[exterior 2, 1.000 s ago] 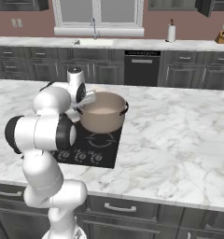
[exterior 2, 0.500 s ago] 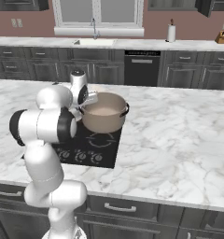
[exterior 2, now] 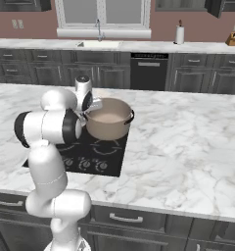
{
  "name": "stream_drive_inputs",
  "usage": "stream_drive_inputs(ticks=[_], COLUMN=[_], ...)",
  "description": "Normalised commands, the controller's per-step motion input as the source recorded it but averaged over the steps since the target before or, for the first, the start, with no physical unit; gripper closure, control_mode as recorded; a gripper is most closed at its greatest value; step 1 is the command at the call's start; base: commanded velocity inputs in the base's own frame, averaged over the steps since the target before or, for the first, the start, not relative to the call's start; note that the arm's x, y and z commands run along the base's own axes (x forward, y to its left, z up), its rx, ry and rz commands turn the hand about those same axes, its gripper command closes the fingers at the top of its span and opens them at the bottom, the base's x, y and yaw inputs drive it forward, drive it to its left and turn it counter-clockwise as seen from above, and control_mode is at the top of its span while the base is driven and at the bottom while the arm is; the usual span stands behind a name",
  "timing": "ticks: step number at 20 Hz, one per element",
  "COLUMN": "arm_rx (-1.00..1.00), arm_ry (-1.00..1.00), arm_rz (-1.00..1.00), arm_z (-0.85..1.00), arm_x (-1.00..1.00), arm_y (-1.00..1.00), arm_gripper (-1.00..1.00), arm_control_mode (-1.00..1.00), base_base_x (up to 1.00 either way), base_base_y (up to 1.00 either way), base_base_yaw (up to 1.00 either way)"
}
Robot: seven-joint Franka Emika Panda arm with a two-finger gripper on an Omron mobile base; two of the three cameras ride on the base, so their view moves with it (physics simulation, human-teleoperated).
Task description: Pick the kettle from the cabinet and place it on a stove burner. Then pick the pot from the counter and place it on another stove burner. Finally, turn both burners on.
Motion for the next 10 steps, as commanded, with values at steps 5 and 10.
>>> stream_drive_inputs(ticks=[5,10], arm_rx=[0.00,-0.01], arm_ry=[0.00,0.00], arm_rz=[0.15,0.14], arm_z=[-0.09,-0.16], arm_x=[0.33,0.29], arm_y=[-0.34,-0.36], arm_gripper=[1.00,1.00], arm_control_mode=[-1.00,-1.00], base_base_x=[0.00,0.00], base_base_y=[0.00,0.00], base_base_yaw=[0.00,0.00])
